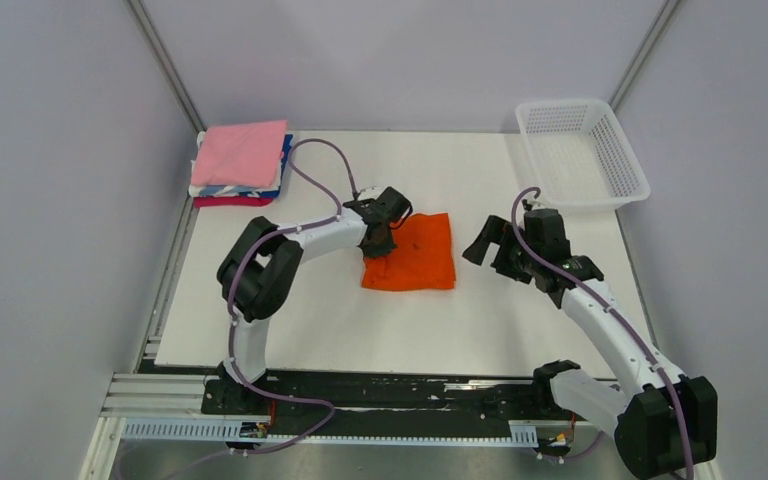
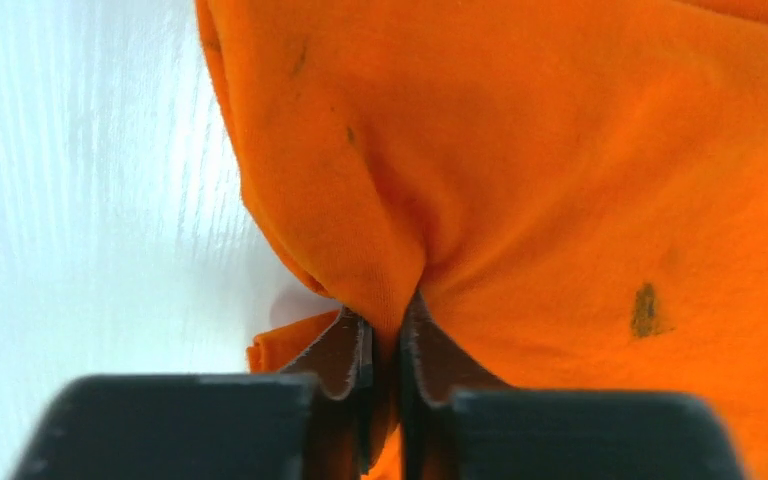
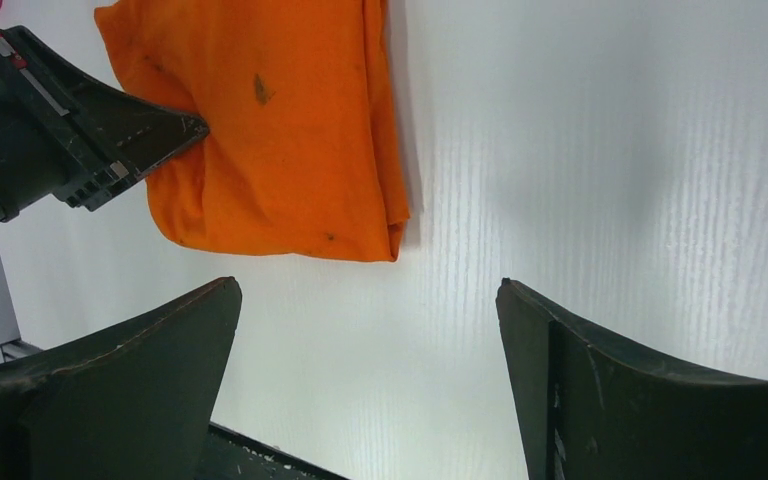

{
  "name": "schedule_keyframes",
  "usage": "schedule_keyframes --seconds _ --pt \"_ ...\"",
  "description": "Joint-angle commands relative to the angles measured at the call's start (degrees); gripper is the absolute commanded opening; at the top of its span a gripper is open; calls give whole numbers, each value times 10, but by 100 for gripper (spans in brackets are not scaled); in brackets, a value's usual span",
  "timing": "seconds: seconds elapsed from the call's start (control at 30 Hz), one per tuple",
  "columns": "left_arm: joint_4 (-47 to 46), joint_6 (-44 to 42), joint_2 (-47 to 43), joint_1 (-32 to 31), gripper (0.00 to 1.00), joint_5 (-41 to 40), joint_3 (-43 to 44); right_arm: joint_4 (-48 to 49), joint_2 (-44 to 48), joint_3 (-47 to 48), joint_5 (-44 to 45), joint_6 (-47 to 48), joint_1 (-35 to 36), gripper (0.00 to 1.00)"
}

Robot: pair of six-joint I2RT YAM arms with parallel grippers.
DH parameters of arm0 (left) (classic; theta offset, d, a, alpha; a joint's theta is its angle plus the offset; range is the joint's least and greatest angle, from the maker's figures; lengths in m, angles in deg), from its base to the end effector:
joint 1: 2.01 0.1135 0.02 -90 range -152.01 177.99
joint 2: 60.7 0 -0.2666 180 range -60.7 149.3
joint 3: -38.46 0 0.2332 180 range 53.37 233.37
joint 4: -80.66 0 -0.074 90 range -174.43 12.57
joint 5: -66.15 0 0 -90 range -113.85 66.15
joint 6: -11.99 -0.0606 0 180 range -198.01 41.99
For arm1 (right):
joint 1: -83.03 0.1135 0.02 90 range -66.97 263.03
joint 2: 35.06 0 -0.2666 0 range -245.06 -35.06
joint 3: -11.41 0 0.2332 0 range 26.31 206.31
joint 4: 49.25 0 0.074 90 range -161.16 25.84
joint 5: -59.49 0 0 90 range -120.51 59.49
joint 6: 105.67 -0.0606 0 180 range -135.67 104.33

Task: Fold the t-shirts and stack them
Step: Put the neatly folded tshirt into the corner of the board with the left arm

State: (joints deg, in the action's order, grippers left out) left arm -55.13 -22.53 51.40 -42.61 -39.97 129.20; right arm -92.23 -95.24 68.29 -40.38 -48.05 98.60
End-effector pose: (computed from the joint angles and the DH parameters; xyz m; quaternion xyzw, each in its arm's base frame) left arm 0.3087 -0.2424 0.1552 -0.1547 0.9557 -0.0642 0.2420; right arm 0.2021 0.0671 0.2347 0.1035 0.9194 0.2237 0.3065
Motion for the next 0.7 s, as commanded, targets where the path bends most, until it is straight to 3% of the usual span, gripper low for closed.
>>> schedule_keyframes --seconds 0.0,0.2,0.37,0.53,0.67 --pt "131 -10 87 -5 0 -97 45 -6 32 -12 32 21 -23 100" --pt "176 -110 74 -2 0 -243 119 -5 53 -23 63 25 -36 100" --pt "146 -282 62 22 0 -380 160 -5 66 -27 82 27 -38 100" --pt "-37 -540 13 67 0 -406 118 -5 68 -27 99 29 -43 100" --pt "-137 -678 -11 107 0 -400 106 -4 66 -27 119 30 -49 100"
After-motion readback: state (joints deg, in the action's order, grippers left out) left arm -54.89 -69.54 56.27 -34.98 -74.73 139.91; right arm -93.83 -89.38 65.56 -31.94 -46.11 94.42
